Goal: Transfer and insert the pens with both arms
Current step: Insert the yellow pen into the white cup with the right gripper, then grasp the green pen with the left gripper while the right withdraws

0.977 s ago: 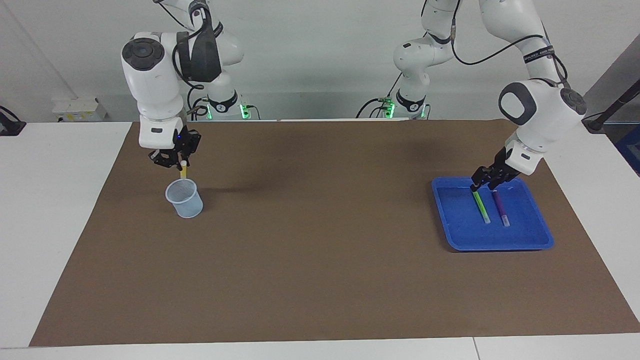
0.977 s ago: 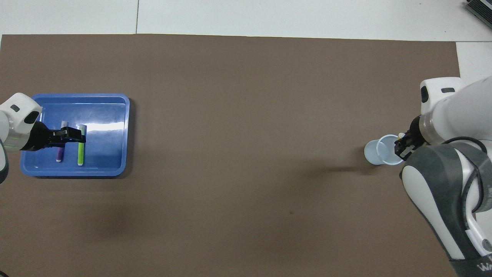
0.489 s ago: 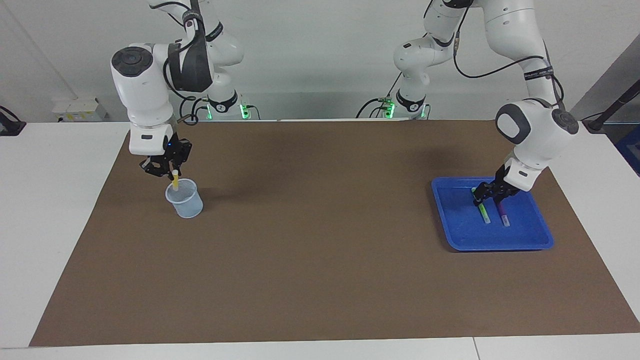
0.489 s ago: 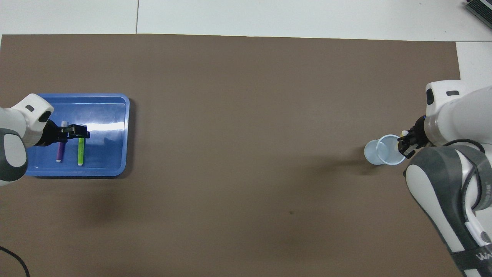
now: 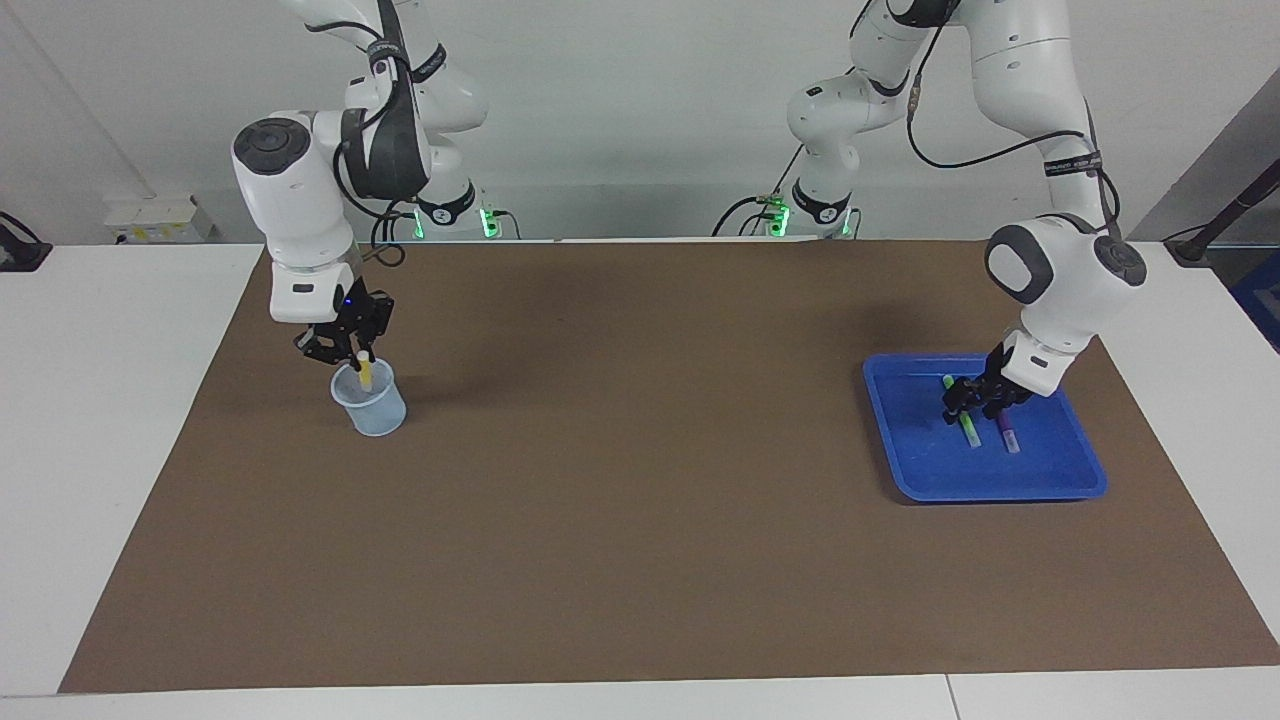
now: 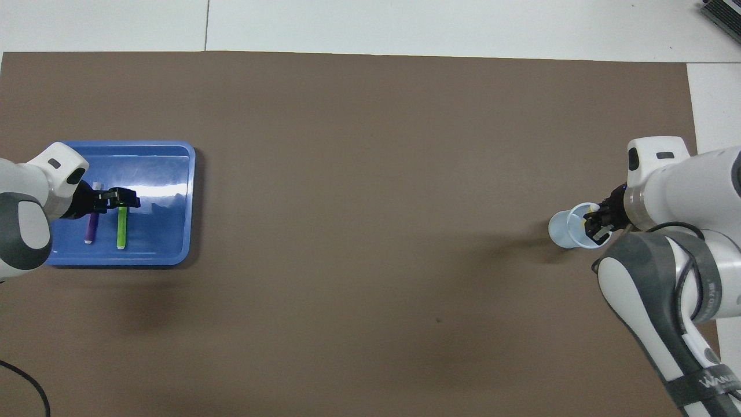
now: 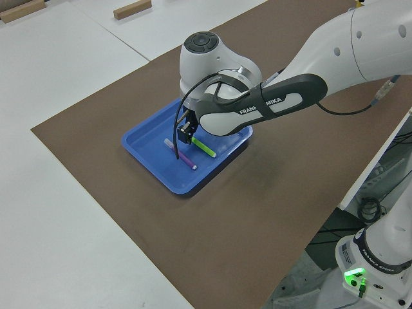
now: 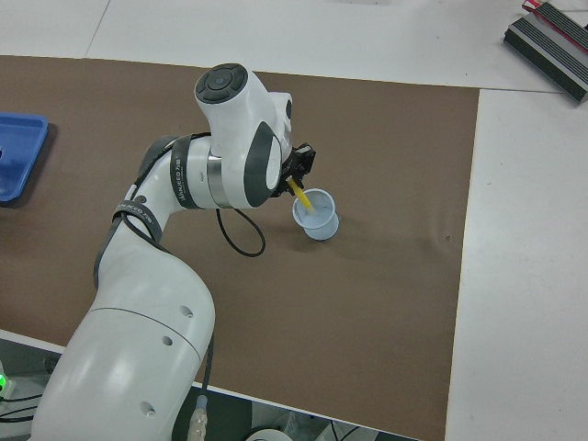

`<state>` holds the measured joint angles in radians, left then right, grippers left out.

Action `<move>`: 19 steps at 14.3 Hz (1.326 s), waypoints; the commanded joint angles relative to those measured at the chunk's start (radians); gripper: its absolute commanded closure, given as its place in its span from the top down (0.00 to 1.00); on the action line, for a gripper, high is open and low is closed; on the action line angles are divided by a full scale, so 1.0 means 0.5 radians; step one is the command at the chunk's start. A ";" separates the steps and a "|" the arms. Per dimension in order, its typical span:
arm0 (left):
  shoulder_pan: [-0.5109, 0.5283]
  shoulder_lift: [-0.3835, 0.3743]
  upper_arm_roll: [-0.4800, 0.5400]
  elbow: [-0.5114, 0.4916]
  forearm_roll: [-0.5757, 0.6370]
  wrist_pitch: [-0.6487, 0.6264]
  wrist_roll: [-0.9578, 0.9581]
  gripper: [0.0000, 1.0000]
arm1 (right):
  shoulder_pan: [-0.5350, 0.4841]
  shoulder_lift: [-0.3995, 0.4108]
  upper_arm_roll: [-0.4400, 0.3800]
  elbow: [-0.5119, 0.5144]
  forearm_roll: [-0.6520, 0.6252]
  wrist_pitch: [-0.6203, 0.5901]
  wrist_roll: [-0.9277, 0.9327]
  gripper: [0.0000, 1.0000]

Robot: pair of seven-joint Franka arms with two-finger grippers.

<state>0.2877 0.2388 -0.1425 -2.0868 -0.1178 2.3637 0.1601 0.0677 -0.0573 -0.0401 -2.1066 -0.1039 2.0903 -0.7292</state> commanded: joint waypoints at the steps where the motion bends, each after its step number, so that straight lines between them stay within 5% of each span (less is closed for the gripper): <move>1: -0.011 0.035 -0.009 0.016 0.183 0.016 0.014 0.75 | -0.037 -0.069 0.022 -0.051 0.033 -0.032 -0.039 1.00; 8: 0.011 0.047 -0.009 0.007 0.220 0.025 0.020 0.71 | -0.013 -0.069 0.043 0.194 0.097 -0.459 0.050 1.00; 12: 0.011 0.062 -0.009 -0.005 0.220 0.022 0.020 0.64 | 0.066 -0.076 0.062 0.200 0.539 -0.576 0.824 1.00; 15: 0.011 0.075 -0.009 -0.008 0.220 0.025 0.017 0.49 | 0.202 -0.072 0.065 0.225 0.738 -0.564 1.435 1.00; 19: 0.008 0.072 -0.009 -0.008 0.223 0.022 0.014 0.15 | 0.306 -0.072 0.065 0.225 0.938 -0.515 2.001 1.00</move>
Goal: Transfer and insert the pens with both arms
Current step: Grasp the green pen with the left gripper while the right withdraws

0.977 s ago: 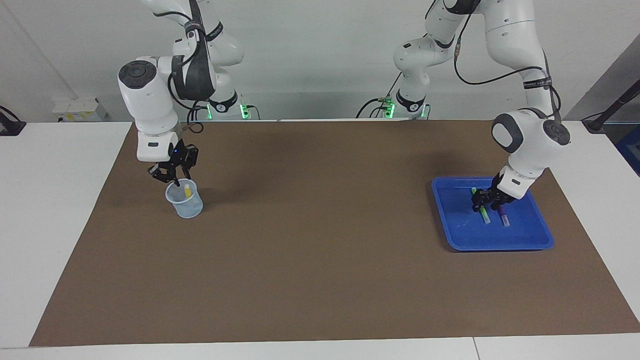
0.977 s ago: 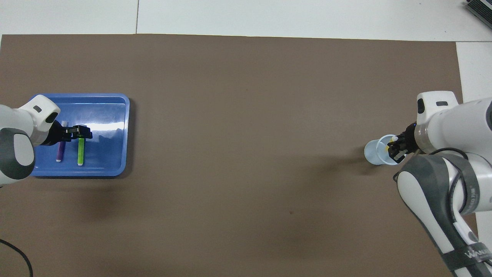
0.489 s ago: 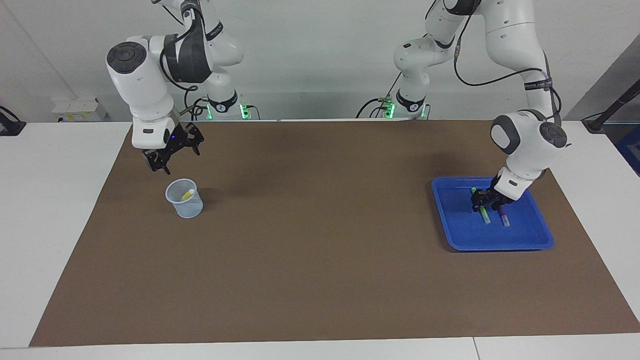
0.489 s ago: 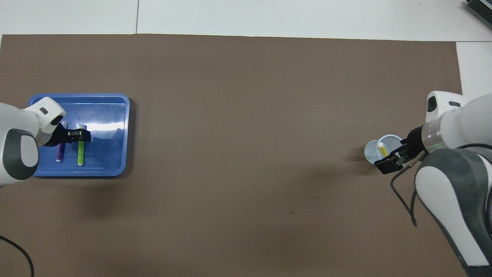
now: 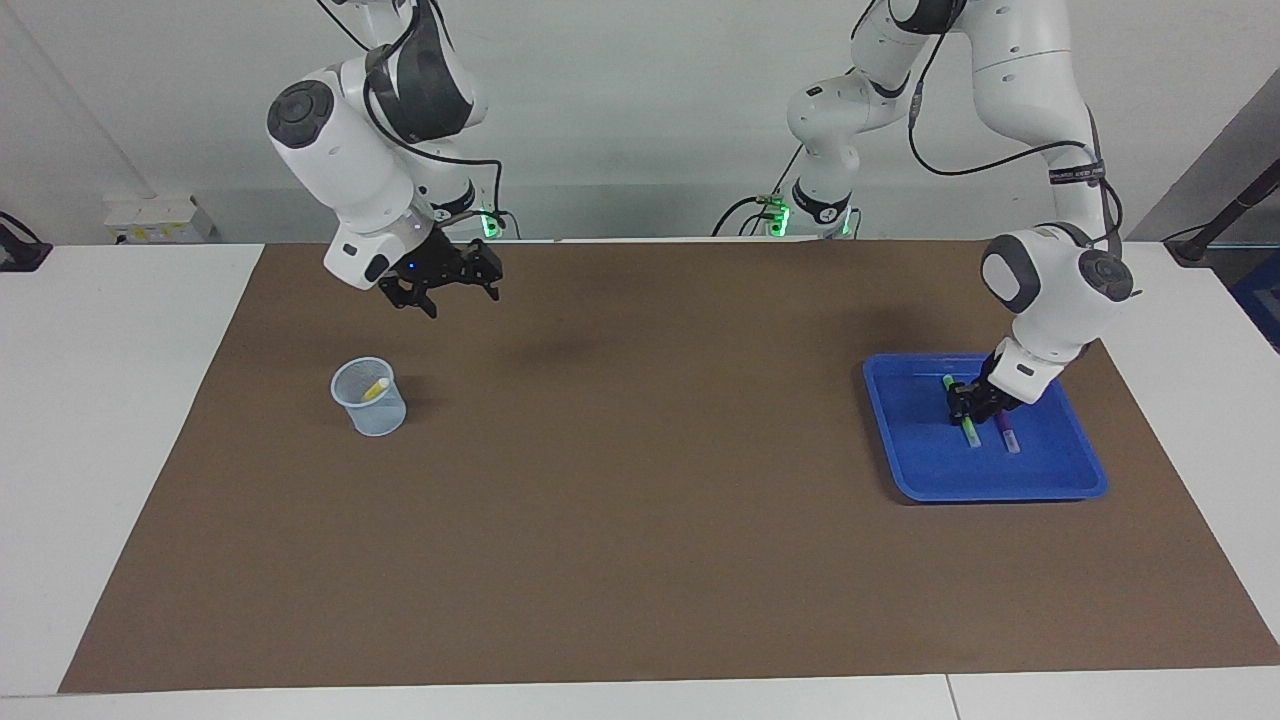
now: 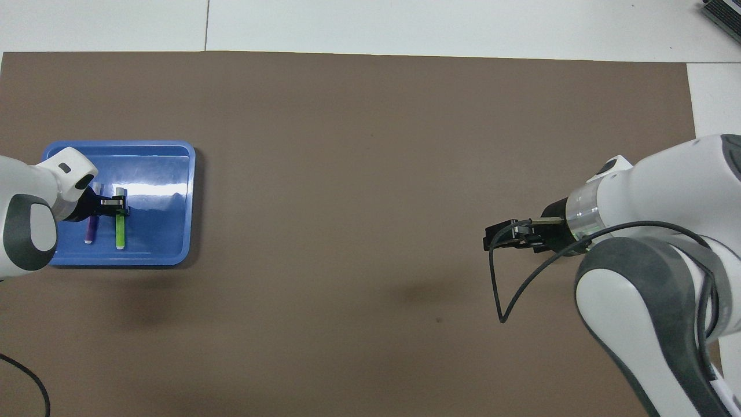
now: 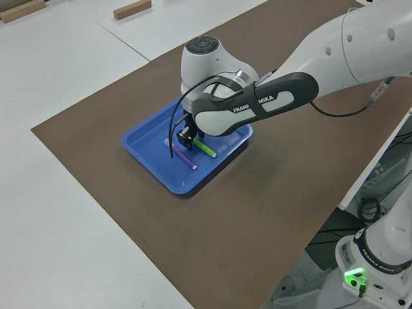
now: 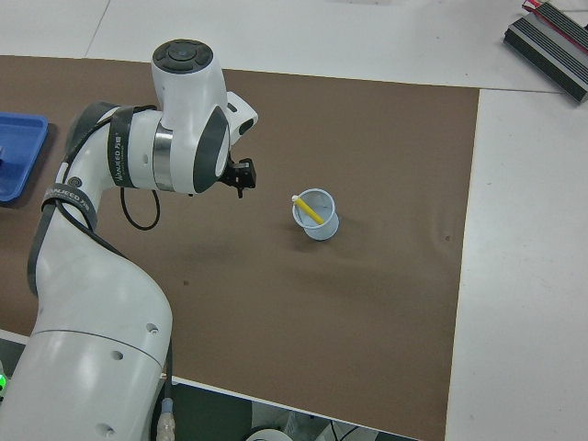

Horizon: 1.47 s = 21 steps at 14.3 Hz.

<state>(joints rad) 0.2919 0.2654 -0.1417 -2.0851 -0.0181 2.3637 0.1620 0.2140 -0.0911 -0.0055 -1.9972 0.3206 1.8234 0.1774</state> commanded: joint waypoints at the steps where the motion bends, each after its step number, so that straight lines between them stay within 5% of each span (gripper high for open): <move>1: -0.001 0.021 -0.011 -0.011 0.021 0.025 0.007 0.07 | 0.035 -0.005 -0.004 0.006 0.101 0.053 0.215 1.00; 2: -0.004 0.021 -0.011 -0.011 0.021 0.022 0.001 0.00 | 0.038 -0.002 -0.004 0.003 0.119 0.062 0.240 1.00; 7: -0.004 0.018 -0.011 0.025 0.021 -0.061 0.001 0.00 | 0.051 -0.002 -0.004 -0.009 0.267 0.136 0.497 1.00; 11: -0.019 0.018 -0.011 0.277 0.018 -0.471 -0.069 0.00 | 0.072 0.001 -0.004 -0.015 0.337 0.222 0.633 1.00; 18: -0.084 -0.113 -0.039 0.485 -0.022 -0.809 -0.728 0.00 | 0.100 0.001 -0.004 -0.018 0.337 0.253 0.694 1.00; 21: -0.096 -0.214 -0.057 0.504 -0.309 -0.856 -1.114 0.00 | 0.133 0.001 -0.004 -0.018 0.337 0.311 0.841 1.00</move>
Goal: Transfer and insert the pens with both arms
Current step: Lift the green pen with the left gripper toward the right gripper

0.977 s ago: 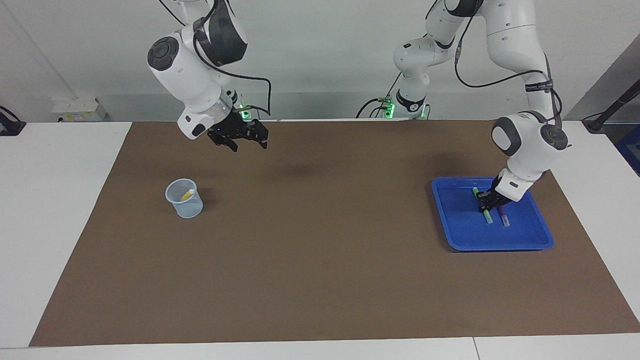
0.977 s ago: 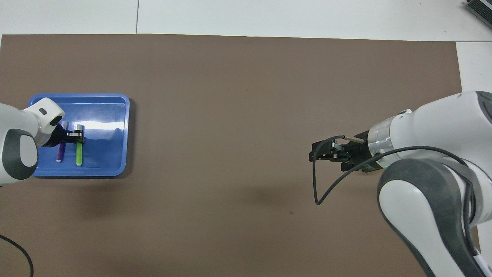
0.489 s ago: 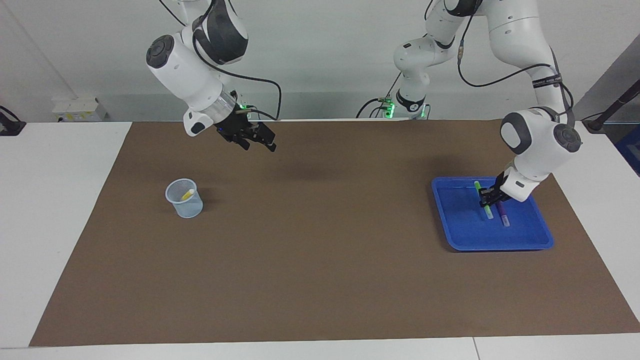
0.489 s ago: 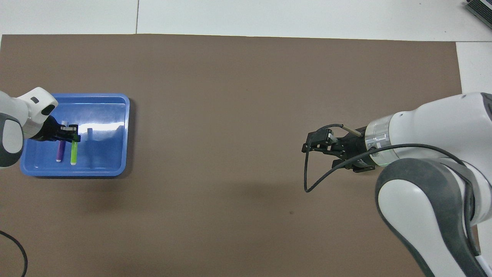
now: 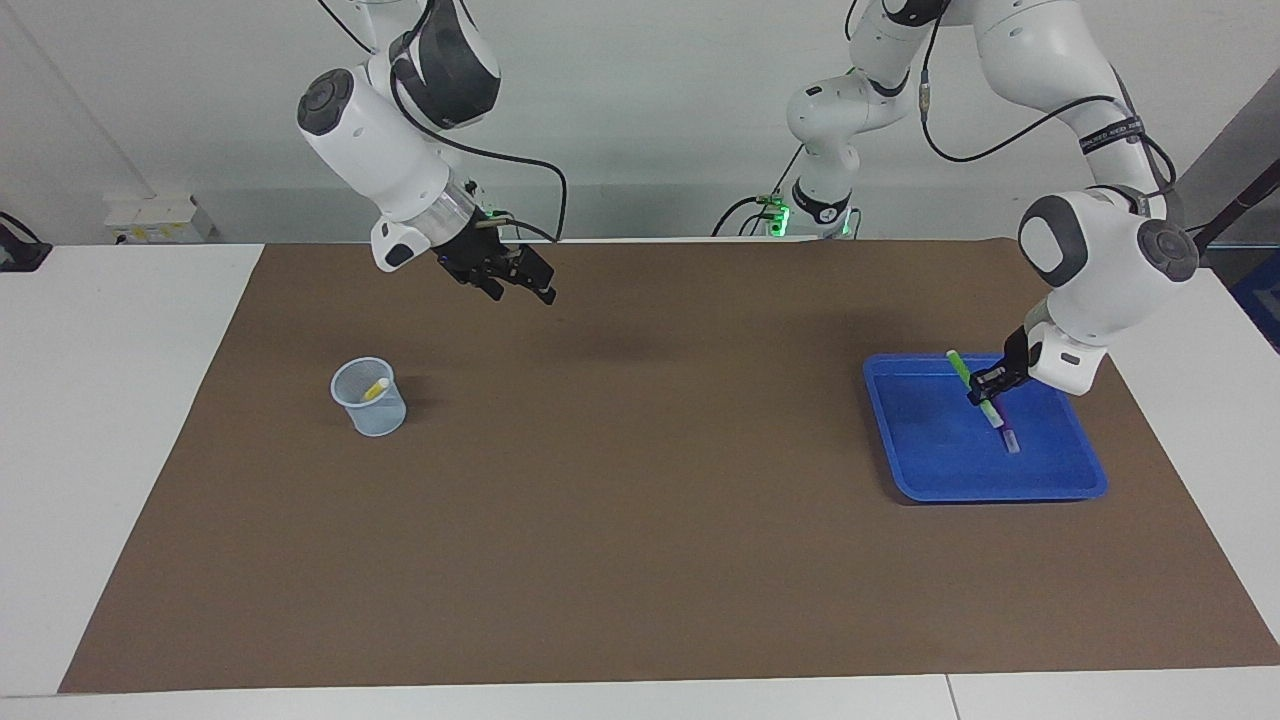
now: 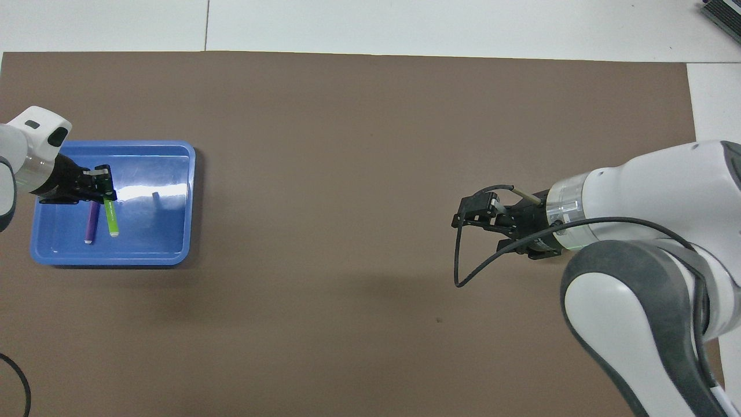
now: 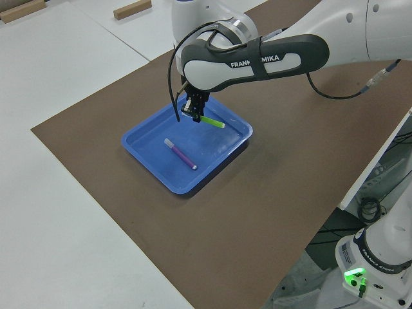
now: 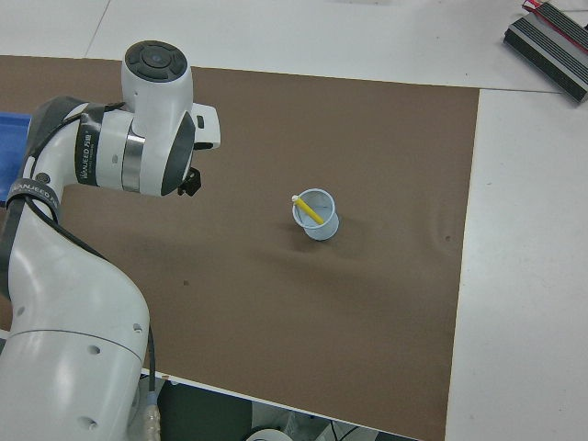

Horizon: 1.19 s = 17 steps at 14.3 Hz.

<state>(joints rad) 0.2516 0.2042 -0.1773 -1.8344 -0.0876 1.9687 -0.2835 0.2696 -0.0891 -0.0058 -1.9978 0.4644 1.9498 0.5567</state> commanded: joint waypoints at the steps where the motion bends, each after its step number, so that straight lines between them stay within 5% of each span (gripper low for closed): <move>1: -0.018 -0.126 0.014 0.003 -0.263 -0.066 -0.373 0.00 | 0.019 0.003 -0.004 -0.017 0.053 0.076 0.095 1.00; 9: -0.190 -0.356 -0.001 -0.025 -0.687 -0.035 -1.680 0.00 | 0.022 0.022 -0.004 -0.054 0.200 0.337 0.215 1.00; 17: -0.484 -0.607 -0.001 -0.206 -0.825 -0.032 -2.436 0.00 | 0.084 0.040 -0.004 -0.054 0.295 0.490 0.408 1.00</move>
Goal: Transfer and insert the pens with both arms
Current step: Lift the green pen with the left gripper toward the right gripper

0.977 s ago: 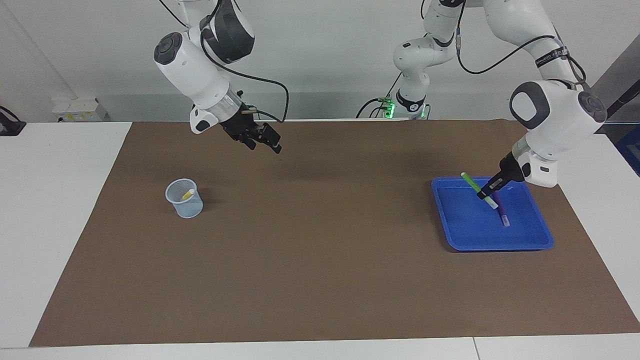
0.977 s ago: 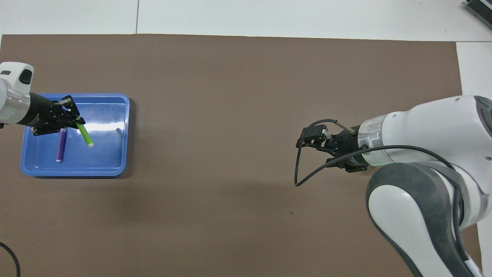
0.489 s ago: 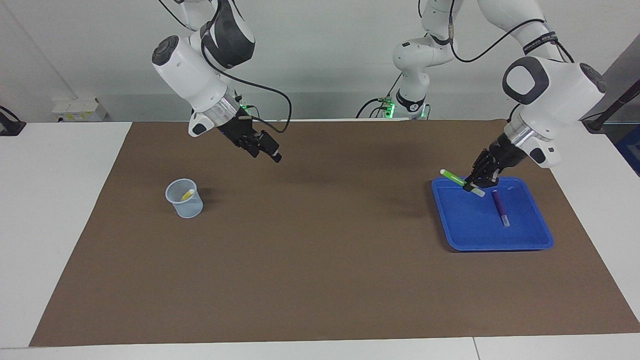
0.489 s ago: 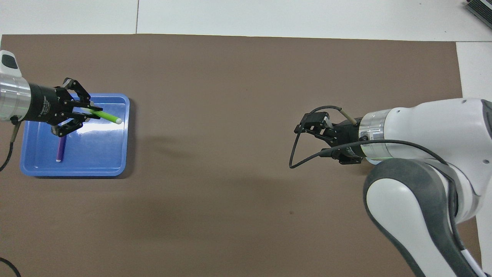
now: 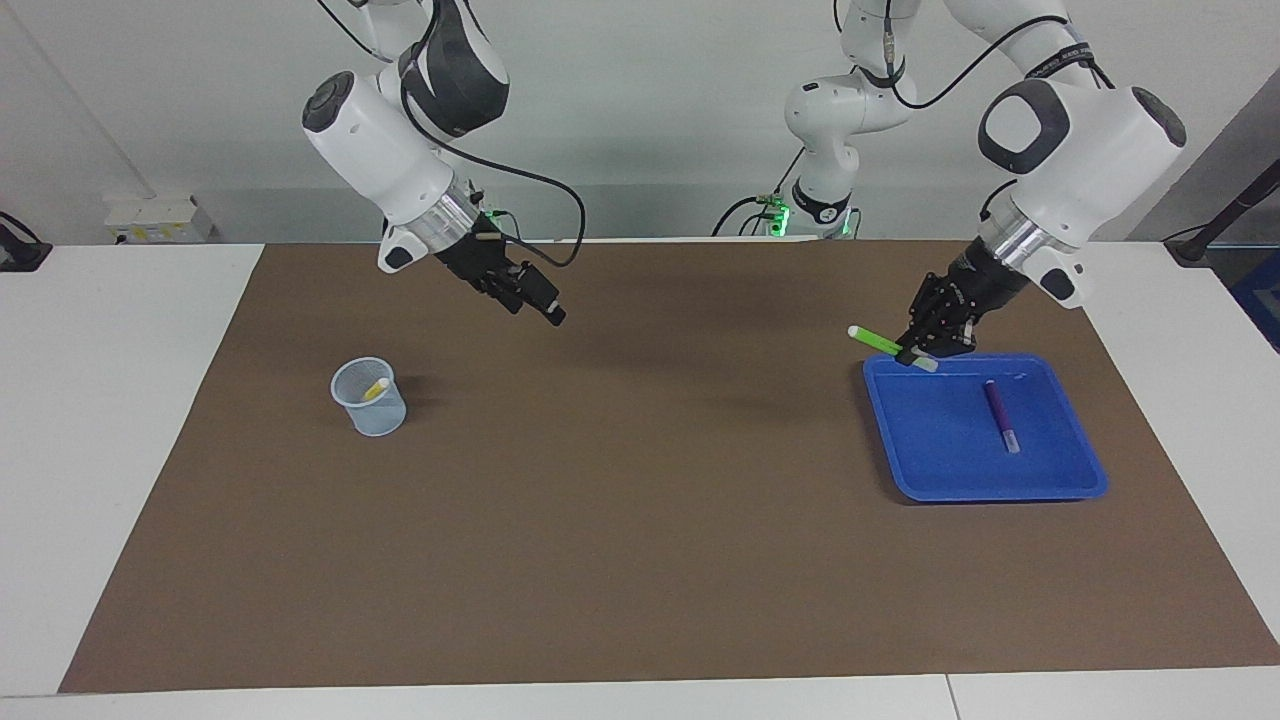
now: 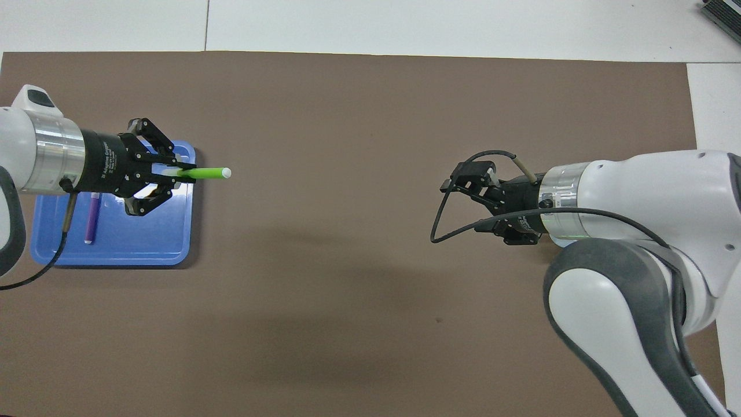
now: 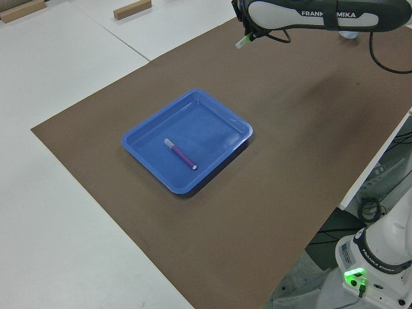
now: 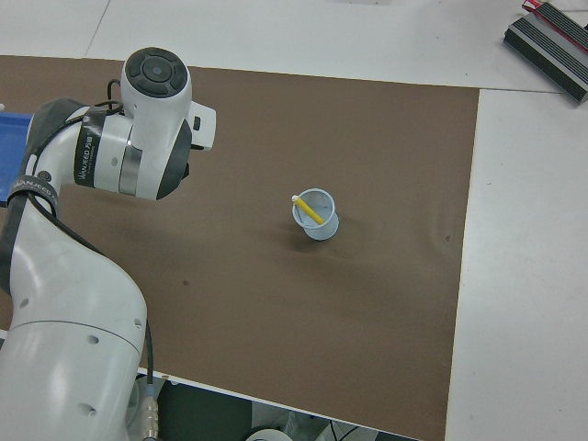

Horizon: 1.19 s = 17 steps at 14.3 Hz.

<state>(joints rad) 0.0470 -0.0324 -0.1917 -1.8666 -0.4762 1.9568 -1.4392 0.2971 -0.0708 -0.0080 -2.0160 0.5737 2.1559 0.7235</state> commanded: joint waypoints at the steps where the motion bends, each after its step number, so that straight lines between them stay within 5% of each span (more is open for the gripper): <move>1: -0.112 -0.165 0.027 -0.181 -0.054 -0.008 -0.192 0.00 | 0.044 0.004 0.001 -0.018 0.077 0.091 0.090 1.00; 9: -0.394 -0.340 0.027 -0.439 -0.054 0.151 -0.570 0.00 | 0.139 0.016 0.001 -0.051 0.153 0.271 0.294 1.00; 17: -0.431 -0.371 0.031 -0.482 -0.127 0.201 -0.680 0.00 | 0.592 0.025 0.004 -0.045 0.249 0.624 0.528 1.00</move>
<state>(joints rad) -0.1536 -0.1816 -0.1886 -2.0714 -0.5186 2.0334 -1.7635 0.5425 -0.0565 -0.0039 -2.0303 0.6705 2.3990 0.9546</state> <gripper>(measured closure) 0.833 0.000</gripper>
